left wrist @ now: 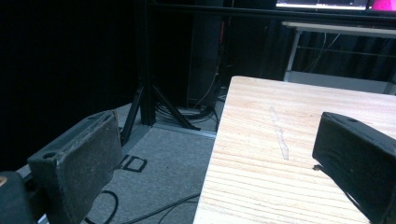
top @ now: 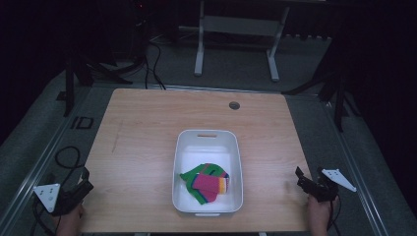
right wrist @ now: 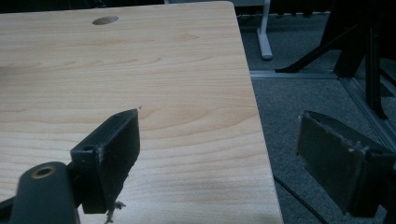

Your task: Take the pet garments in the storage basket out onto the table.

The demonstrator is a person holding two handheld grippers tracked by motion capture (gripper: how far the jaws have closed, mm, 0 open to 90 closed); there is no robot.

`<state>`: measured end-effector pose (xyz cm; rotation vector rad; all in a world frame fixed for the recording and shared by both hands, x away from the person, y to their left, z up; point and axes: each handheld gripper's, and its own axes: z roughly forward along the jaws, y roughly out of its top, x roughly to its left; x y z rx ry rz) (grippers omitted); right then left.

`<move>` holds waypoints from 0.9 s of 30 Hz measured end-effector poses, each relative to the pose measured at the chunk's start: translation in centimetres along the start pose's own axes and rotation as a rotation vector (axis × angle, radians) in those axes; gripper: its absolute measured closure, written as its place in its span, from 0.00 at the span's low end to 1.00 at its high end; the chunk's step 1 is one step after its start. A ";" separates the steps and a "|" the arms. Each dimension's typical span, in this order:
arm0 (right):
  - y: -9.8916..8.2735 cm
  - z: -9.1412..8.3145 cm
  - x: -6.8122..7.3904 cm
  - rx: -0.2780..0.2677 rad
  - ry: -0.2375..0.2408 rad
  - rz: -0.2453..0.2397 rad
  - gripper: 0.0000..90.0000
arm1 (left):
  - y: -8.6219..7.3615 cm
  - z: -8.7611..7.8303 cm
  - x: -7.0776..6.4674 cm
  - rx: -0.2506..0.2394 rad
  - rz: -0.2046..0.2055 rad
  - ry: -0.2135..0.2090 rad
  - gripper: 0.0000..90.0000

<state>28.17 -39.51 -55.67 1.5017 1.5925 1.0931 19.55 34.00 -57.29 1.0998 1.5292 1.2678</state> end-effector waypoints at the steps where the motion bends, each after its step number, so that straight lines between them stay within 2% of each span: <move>1: 0.0 0.0 0.0 -0.001 0.001 -0.001 0.15 | 0.0 0.0 0.0 0.000 0.001 0.000 0.02; 6: 0.0 0.1 0.0 0.018 -0.006 -0.004 0.15 | 0.0 0.0 0.0 0.000 0.004 -0.004 0.02; 9: 0.1 0.2 0.2 0.039 -0.007 -0.022 0.15 | 0.0 0.0 0.0 0.001 0.003 -0.006 0.02; 15: 0.1 0.5 0.6 0.117 0.011 -0.077 0.16 | 0.0 0.0 0.1 0.005 -0.005 -0.012 0.02; 17: 0.0 0.4 0.6 0.116 0.041 -0.083 0.16 | 0.0 0.0 0.1 0.006 -0.004 -0.018 0.02; 19: 0.0 0.5 0.6 0.142 0.064 -0.080 0.16 | 0.0 0.0 0.2 0.007 -0.006 -0.020 0.02; 23: 0.1 0.9 0.3 0.221 0.195 -0.084 0.16 | 0.0 0.1 0.2 0.009 -0.013 -0.024 0.02; 27: 0.1 0.9 0.7 0.235 0.275 -0.140 0.15 | 0.1 0.1 0.2 0.011 -0.015 -0.026 0.02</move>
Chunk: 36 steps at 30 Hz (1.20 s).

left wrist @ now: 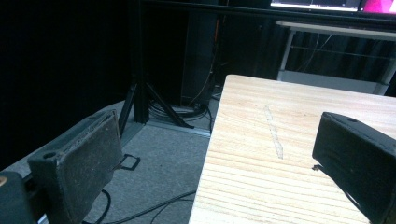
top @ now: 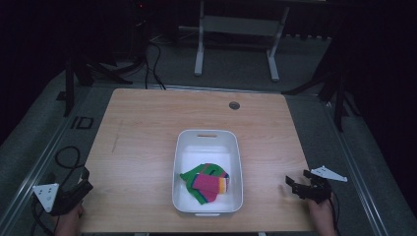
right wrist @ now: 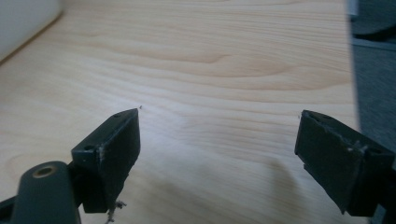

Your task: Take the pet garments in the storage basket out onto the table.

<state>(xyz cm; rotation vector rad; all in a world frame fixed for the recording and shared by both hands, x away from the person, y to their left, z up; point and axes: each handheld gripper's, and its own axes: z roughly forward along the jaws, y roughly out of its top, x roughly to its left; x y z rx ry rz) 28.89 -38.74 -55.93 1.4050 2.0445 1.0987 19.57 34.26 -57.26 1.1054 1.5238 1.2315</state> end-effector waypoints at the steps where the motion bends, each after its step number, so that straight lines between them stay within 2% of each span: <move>1: 0.1 0.0 0.1 0.009 0.029 -0.014 0.15 | 0.0 0.0 0.0 -0.001 0.001 0.000 0.02; 3: 0.2 0.1 0.3 0.032 0.096 -0.045 0.16 | 0.0 0.0 0.0 -0.001 0.002 0.000 0.02; 6: 0.4 0.2 0.9 0.051 0.144 -0.131 0.16 | 0.0 0.0 0.0 -0.001 0.003 0.001 0.02; 10: 0.7 0.6 1.6 0.101 0.261 -0.204 0.16 | 0.0 0.0 0.0 0.000 0.001 0.001 0.02; 12: 0.8 0.8 2.1 0.121 0.301 -0.242 0.16 | 0.0 0.0 0.0 -0.001 0.002 0.000 0.02; 13: 0.8 0.8 2.1 0.121 0.301 -0.242 0.16 | 0.0 0.0 0.0 -0.001 0.002 0.000 0.02; 14: 1.0 0.9 2.7 0.135 0.348 -0.266 0.16 | 0.0 0.0 0.0 0.000 0.002 -0.001 0.02; 19: 1.4 1.3 4.1 0.169 0.414 -0.340 0.16 | 0.0 0.0 0.0 0.000 0.000 -0.005 0.02; 24: 2.2 1.4 5.5 0.202 0.487 -0.363 0.16 | 0.0 0.0 0.0 0.003 0.000 -0.012 0.02; 29: 3.2 1.1 6.6 0.216 0.530 -0.370 0.16 | 0.0 0.0 0.0 0.002 0.002 -0.013 0.02; 32: 4.6 0.5 7.8 0.223 0.570 -0.379 0.16 | 0.0 0.0 0.0 0.003 0.007 -0.015 0.02; 36: 5.7 0.0 8.9 0.214 0.582 -0.403 0.16 | 0.0 0.0 0.0 0.003 0.005 -0.016 0.02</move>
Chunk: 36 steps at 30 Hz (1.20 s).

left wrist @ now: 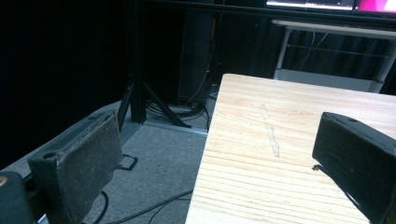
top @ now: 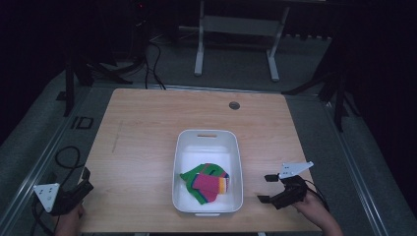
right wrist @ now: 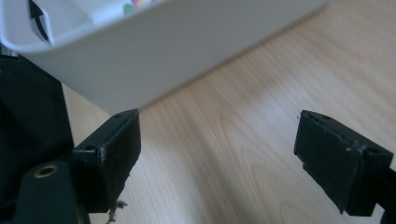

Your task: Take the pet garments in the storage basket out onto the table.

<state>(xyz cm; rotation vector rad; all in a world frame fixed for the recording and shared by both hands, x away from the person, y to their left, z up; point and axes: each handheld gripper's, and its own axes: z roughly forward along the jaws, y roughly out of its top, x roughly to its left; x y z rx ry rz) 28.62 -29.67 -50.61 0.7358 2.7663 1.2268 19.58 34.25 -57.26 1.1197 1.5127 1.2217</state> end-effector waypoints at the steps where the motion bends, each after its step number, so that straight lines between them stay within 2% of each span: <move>1: 0.9 -0.1 0.4 0.004 0.016 -0.012 0.16 | 0.0 0.0 0.0 -0.001 -0.001 0.001 0.02; 12: 5.3 -0.5 2.0 0.009 0.034 -0.098 0.15 | 0.0 0.0 0.0 0.001 -0.002 -0.004 0.02; 15: 6.3 -0.3 2.3 -0.001 0.052 -0.097 0.14 | 0.0 0.0 0.0 0.001 -0.004 -0.005 0.02; 18: 7.0 -0.1 2.5 -0.003 0.049 -0.115 0.14 | 0.0 0.0 0.0 0.000 -0.005 -0.005 0.02; 30: 10.4 2.7 3.6 0.046 0.089 -0.159 0.14 | 0.0 0.0 0.1 0.003 0.000 -0.013 0.02; 35: 12.1 5.0 4.5 0.088 0.115 -0.195 0.14 | 0.0 0.0 0.1 0.001 -0.001 -0.017 0.02; 36: 12.1 5.0 4.5 0.088 0.115 -0.195 0.14 | 0.0 0.0 0.1 0.001 -0.001 -0.017 0.02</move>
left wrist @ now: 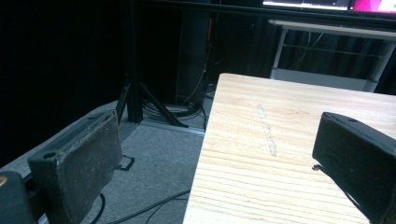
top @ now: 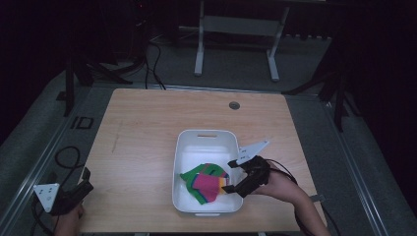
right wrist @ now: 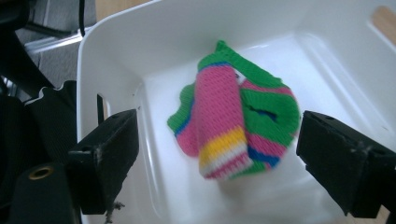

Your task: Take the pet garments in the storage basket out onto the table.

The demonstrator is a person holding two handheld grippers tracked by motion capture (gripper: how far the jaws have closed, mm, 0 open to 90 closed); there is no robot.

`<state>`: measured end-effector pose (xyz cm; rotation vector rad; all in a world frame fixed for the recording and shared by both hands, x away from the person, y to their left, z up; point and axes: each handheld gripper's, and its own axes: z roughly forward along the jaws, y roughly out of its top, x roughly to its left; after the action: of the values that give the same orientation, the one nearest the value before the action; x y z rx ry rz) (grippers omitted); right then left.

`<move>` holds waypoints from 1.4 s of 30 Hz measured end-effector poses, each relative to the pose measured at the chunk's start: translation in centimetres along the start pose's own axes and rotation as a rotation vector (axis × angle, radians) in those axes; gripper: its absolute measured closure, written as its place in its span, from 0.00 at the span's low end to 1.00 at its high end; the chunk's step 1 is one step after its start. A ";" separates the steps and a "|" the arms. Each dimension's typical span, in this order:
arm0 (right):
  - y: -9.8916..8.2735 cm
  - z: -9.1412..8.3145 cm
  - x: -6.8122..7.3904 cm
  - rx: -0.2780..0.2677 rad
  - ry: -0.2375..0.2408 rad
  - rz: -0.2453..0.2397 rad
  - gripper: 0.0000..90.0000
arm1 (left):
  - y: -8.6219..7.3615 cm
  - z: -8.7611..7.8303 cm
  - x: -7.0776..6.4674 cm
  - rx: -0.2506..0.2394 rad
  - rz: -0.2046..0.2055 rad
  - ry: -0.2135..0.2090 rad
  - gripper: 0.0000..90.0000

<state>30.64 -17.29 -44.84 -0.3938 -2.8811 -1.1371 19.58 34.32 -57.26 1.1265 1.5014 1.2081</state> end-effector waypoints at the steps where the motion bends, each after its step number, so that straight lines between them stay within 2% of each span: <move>1: 0.3 0.4 0.0 0.006 0.007 -0.002 0.14 | 0.0 0.0 0.0 0.000 0.000 0.000 0.02; 10: 3.0 3.5 0.2 0.052 0.028 -0.064 0.15 | 0.0 0.0 0.1 -0.001 -0.005 -0.010 0.02; 20: 4.6 6.0 0.5 0.089 0.046 -0.105 0.16 | 0.0 0.0 0.1 -0.002 -0.011 -0.014 0.02; 23: 4.8 7.0 0.4 0.129 0.043 -0.132 0.17 | 0.0 0.0 0.1 -0.001 -0.012 -0.015 0.02; 24: 4.8 7.0 0.4 0.129 0.043 -0.132 0.17 | 0.0 0.0 0.1 0.000 -0.012 -0.016 0.02; 29: 5.3 9.1 0.0 0.196 0.041 -0.139 0.18 | 0.0 0.0 0.1 0.000 -0.014 -0.016 0.02; 32: 5.3 9.5 -0.1 0.211 0.037 -0.142 0.18 | 0.0 0.0 0.1 0.001 -0.014 -0.018 0.02; 33: 5.5 10.5 -0.4 0.258 0.022 -0.140 0.18 | 0.0 0.0 0.1 0.001 -0.013 -0.019 0.02; 34: 5.5 10.9 -0.5 0.275 0.010 -0.142 0.18 | 0.0 0.0 0.1 0.002 -0.012 -0.019 0.02; 42: 5.3 13.4 -0.7 0.371 -0.024 -0.150 0.18 | 0.0 0.1 0.1 0.006 -0.010 -0.019 0.02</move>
<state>33.60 -4.66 -51.22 -0.1819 -3.0923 -0.5866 19.61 34.45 -57.25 1.1304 1.4955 1.1832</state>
